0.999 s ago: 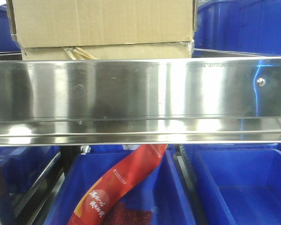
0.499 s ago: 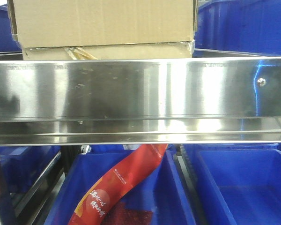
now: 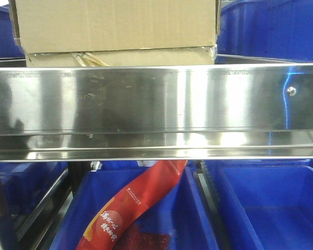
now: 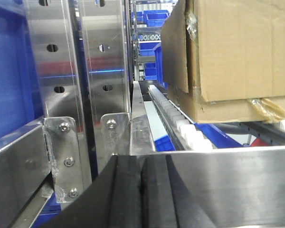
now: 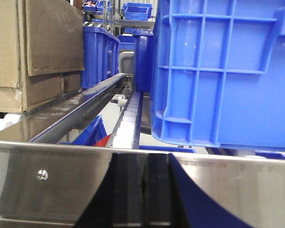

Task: Stack two boxes on right shelf middle

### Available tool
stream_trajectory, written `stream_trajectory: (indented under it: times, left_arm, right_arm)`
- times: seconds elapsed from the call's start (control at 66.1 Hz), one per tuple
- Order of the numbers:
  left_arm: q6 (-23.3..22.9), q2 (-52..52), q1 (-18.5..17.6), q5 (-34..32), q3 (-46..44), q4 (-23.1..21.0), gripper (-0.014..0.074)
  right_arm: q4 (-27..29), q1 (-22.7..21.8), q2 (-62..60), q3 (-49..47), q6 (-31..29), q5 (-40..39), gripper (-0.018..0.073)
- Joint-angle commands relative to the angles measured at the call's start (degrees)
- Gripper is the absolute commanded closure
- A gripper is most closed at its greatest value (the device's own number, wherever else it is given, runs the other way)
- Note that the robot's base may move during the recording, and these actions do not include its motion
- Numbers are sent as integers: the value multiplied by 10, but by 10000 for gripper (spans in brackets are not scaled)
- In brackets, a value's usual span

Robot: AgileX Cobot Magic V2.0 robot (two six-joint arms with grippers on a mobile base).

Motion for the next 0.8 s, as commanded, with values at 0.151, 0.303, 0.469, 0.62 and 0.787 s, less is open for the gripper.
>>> stream_trajectory:
  times: [0.151,0.303,0.469,0.62,0.787]
  left_arm:
    - [-13,-3,-2,-12,-1,9,708]
    - [-13,-3,-2,-12,-1,9,708]
    - [-13,-3,-2,-12,-1,9,708]
    - [-13,-3,-2,-12,-1,9,708]
    - [-13,-3,-2,-12,-1,9,708]
  right_arm:
    - [0,-4,-2,0,-4,-11,728]
    - [0,-4,-2,0,-4,-11,728]
    - [0,-4,-2,0,-4,-11,728]
    - [0,-4,-2,0,-4,-11,728]
    - [0,-4,-2,0,-4,-11,728]
